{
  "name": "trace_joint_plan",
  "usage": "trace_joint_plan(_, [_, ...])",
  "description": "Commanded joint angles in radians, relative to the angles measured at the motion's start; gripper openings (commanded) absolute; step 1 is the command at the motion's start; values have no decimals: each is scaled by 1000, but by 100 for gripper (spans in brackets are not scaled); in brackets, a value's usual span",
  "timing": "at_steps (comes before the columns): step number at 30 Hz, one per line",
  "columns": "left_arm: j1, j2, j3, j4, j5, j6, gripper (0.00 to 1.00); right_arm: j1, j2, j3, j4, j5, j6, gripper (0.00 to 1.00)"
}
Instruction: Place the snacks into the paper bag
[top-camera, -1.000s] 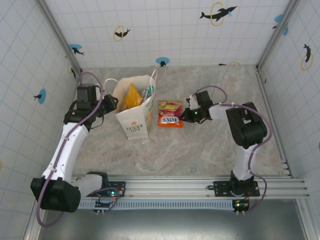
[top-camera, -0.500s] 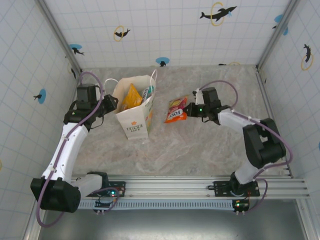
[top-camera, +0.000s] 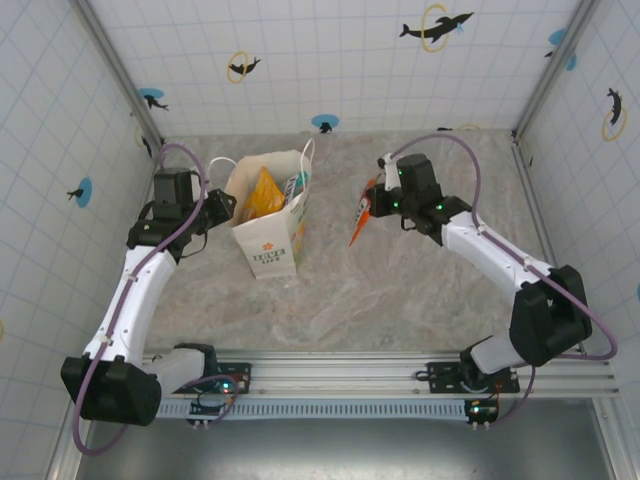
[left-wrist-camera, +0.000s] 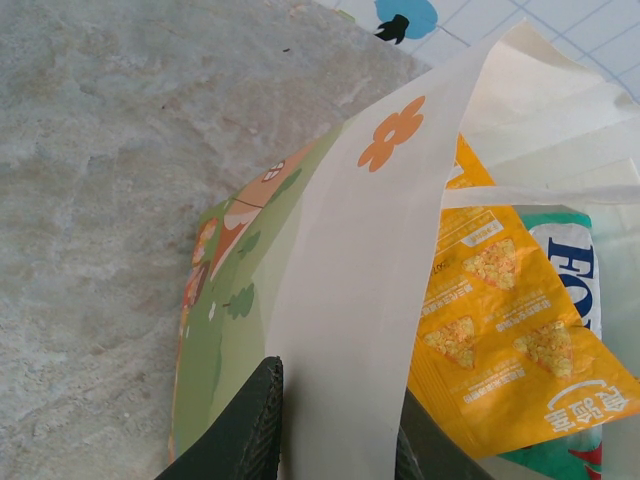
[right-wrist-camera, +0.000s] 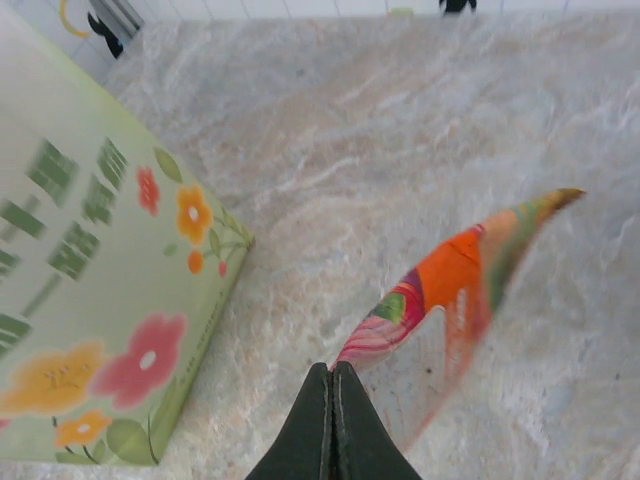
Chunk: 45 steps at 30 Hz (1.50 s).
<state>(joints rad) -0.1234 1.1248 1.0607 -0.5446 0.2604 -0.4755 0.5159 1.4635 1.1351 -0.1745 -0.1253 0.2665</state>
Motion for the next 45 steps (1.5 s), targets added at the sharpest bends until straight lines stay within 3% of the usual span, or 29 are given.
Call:
trace_joint_plan(1, [4, -12, 5, -8, 6, 8, 26, 13, -43, 108, -17, 38, -44, 0])
trace_joint_plan(12, [4, -2, 2, -3, 14, 8, 26, 71, -24, 310, -92, 59, -52, 0])
trace_joint_plan(27, [3, 4, 1, 9, 20, 10, 26, 257, 211, 904, -89, 51, -146, 0])
trace_joint_plan(34, [4, 6, -1, 14, 26, 9, 26, 330, 308, 953, -9, -50, -149, 0])
trace_joint_plan(45, [4, 5, 8, 9, 23, 6, 26, 339, 413, 978, -107, -210, -118, 0])
